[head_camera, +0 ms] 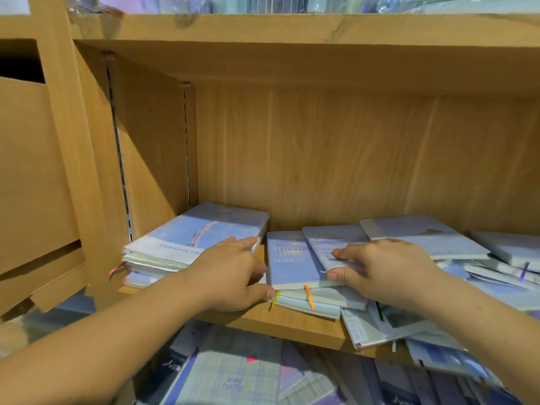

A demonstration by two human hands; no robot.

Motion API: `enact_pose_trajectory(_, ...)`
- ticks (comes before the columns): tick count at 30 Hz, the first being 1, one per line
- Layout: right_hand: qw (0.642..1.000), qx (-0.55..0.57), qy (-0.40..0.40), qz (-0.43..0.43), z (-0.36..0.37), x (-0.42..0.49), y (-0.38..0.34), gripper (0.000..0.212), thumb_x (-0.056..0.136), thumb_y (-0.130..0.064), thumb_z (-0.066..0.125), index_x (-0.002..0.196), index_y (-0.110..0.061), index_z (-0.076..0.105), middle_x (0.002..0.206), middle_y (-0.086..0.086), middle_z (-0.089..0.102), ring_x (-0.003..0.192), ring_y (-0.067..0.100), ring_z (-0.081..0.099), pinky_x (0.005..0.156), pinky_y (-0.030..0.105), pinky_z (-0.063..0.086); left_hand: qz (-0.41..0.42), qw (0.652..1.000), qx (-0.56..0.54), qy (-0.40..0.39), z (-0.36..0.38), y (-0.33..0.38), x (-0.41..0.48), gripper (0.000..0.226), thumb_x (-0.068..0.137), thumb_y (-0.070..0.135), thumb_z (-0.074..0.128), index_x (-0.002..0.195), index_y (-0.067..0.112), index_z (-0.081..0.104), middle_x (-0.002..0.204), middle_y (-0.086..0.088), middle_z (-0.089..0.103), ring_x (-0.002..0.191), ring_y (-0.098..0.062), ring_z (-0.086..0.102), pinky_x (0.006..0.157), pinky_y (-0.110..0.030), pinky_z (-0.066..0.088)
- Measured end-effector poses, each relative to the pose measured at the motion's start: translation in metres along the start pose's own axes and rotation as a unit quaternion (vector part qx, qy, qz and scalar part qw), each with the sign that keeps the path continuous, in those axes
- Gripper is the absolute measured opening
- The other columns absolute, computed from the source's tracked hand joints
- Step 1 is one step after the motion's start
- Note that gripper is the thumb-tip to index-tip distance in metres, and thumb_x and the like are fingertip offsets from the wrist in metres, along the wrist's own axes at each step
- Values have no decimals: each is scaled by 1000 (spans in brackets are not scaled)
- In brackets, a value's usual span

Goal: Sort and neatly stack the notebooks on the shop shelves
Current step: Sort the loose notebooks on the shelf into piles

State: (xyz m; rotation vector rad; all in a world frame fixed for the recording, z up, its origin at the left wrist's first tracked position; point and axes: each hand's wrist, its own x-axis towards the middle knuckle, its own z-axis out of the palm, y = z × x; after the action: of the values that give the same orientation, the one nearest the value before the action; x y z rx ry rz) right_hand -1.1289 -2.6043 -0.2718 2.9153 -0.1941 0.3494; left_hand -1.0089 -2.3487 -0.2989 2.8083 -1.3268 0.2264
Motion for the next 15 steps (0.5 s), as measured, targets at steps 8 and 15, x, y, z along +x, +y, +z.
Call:
enact_pose_trajectory(8, 999, 46, 14, 7, -10, -26, 22, 86, 72, -95, 28, 126, -42, 68, 125, -19, 68, 121, 5, 59, 88, 28, 48, 44, 997, -48, 43, 8, -11, 2, 46, 97, 38, 56, 143, 34, 54, 162, 8, 37, 153, -14, 24, 124, -35, 22)
enact_pose_trajectory(15, 994, 79, 52, 50, -23, -73, 63, 70, 84, -79, 46, 143, -44, 53, 153, -20, 44, 132, -4, 45, 98, 17, 39, 1, 998, 59, 13, 6, 36, 8, 45, 102, 60, 33, 108, 24, 59, 112, -7, 66, 127, -26, 49, 120, -43, 28)
